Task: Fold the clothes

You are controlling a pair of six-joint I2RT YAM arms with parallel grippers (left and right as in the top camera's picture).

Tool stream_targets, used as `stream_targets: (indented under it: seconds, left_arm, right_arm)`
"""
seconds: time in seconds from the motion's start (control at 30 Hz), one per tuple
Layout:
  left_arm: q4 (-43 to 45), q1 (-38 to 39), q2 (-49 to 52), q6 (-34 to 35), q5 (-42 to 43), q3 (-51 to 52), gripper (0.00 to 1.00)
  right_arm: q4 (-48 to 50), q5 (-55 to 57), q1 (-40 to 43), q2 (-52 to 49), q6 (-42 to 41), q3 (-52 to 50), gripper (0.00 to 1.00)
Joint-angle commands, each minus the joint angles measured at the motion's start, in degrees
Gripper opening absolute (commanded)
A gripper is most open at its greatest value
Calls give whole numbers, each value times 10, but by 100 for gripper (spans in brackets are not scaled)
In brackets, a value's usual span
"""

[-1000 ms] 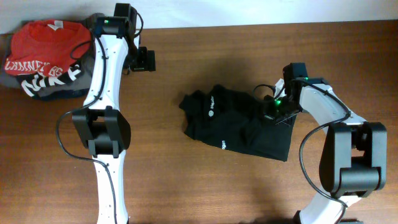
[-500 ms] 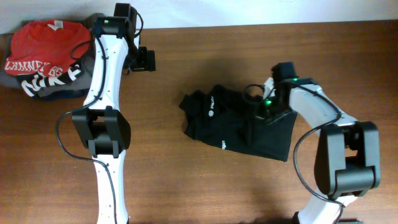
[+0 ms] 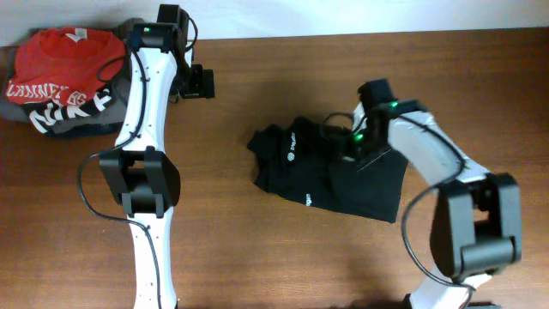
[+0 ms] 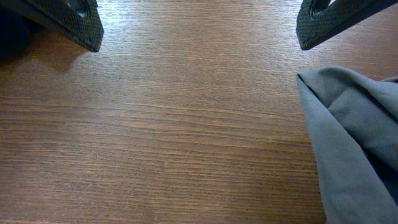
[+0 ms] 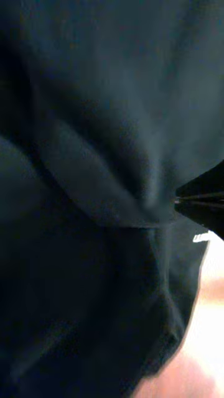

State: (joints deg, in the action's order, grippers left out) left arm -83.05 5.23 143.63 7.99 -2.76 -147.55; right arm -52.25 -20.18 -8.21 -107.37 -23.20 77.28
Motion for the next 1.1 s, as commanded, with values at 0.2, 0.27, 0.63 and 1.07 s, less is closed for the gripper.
stream_targets:
  seconds: [0.2, 0.27, 0.63, 1.07]
  left_arm:
    - [5, 0, -19, 1, 6, -7, 99]
    - [10, 0, -16, -18, 33, -7, 99]
    - [-33, 0, 60, -181, 275, -4, 99]
    - [-98, 1, 121, -266, 460, 49, 99]
  right_arm:
    - [-95, 85, 62, 64, 50, 94, 78]
    - [-115, 124, 81, 64, 50, 93, 99]
    - [-140, 125, 121, 64, 50, 92, 99]
    - [-138, 134, 121, 64, 50, 92, 99]
